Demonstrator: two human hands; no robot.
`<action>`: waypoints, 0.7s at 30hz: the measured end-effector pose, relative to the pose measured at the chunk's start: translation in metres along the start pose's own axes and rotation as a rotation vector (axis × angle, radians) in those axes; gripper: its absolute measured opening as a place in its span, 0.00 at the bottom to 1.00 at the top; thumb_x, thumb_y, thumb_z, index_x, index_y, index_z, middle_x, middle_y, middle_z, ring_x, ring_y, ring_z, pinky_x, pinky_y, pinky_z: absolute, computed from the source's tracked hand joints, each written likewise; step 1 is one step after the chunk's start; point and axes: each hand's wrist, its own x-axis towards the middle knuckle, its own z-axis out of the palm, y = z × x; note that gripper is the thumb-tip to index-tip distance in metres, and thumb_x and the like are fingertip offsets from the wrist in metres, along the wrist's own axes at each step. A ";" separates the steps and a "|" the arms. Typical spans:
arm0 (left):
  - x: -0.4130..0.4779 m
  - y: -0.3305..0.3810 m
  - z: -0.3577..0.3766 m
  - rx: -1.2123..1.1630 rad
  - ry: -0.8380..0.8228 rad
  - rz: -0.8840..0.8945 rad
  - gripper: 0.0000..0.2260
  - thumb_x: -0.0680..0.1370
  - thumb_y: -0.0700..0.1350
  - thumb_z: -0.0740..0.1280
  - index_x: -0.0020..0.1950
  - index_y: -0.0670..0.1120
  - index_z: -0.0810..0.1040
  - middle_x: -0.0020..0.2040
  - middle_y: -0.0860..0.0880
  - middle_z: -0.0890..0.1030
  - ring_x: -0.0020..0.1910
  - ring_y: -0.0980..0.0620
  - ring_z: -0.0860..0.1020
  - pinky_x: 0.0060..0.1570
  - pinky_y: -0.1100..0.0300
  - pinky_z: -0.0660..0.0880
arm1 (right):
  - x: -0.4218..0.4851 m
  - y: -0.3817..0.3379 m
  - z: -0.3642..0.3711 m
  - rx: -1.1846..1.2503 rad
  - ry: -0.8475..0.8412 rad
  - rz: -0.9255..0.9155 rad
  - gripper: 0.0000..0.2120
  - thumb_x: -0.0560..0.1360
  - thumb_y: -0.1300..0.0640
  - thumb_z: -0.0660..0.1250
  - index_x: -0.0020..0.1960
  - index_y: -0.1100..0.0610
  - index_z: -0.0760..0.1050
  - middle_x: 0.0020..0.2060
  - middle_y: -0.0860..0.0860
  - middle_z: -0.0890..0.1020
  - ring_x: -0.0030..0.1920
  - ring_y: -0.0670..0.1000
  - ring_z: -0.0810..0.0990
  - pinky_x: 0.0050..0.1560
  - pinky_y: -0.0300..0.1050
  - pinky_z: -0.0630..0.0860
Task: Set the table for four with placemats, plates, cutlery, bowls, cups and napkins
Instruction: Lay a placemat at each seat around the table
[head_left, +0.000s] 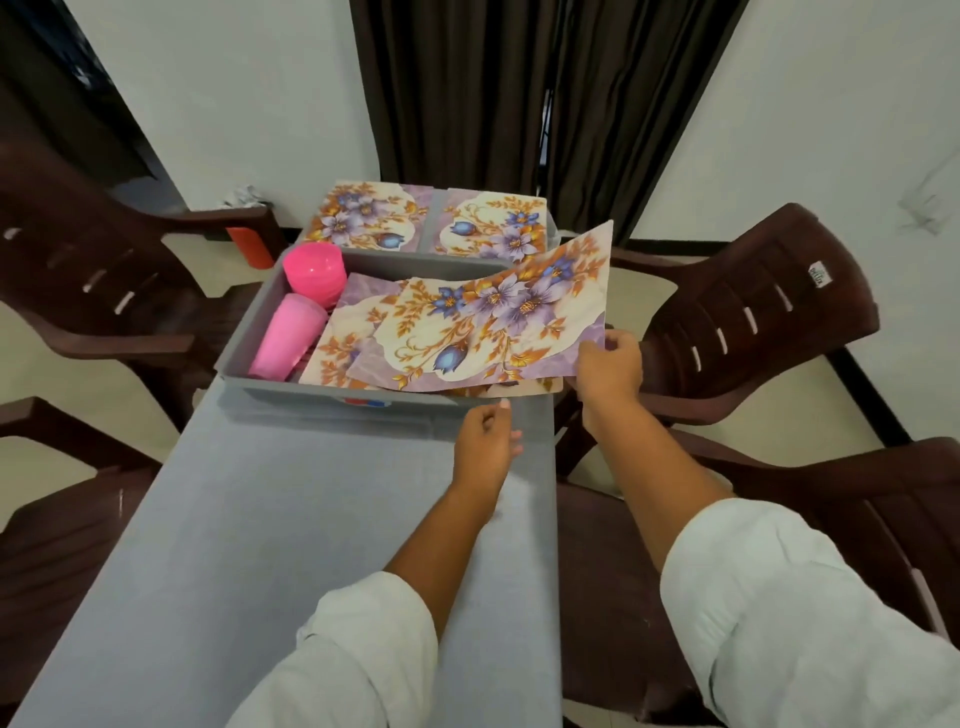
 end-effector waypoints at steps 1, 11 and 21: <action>-0.003 0.009 0.004 -0.096 -0.027 -0.027 0.14 0.84 0.53 0.62 0.62 0.45 0.74 0.56 0.47 0.80 0.54 0.49 0.82 0.56 0.54 0.82 | -0.008 -0.002 -0.006 0.088 -0.038 0.017 0.04 0.79 0.58 0.65 0.49 0.51 0.71 0.49 0.51 0.81 0.50 0.55 0.84 0.49 0.56 0.84; -0.030 0.046 0.005 -0.639 -0.032 -0.052 0.18 0.83 0.34 0.62 0.72 0.46 0.69 0.58 0.44 0.83 0.53 0.46 0.85 0.49 0.46 0.83 | -0.106 0.019 -0.084 0.509 -0.414 0.175 0.27 0.76 0.72 0.63 0.69 0.50 0.65 0.59 0.51 0.80 0.56 0.54 0.83 0.51 0.55 0.84; -0.105 0.006 -0.059 -0.352 -0.074 0.044 0.19 0.80 0.32 0.67 0.69 0.45 0.73 0.60 0.42 0.84 0.57 0.40 0.83 0.56 0.41 0.80 | -0.098 0.054 -0.179 0.503 -0.332 0.217 0.17 0.78 0.67 0.63 0.64 0.55 0.77 0.49 0.53 0.86 0.45 0.51 0.86 0.38 0.45 0.82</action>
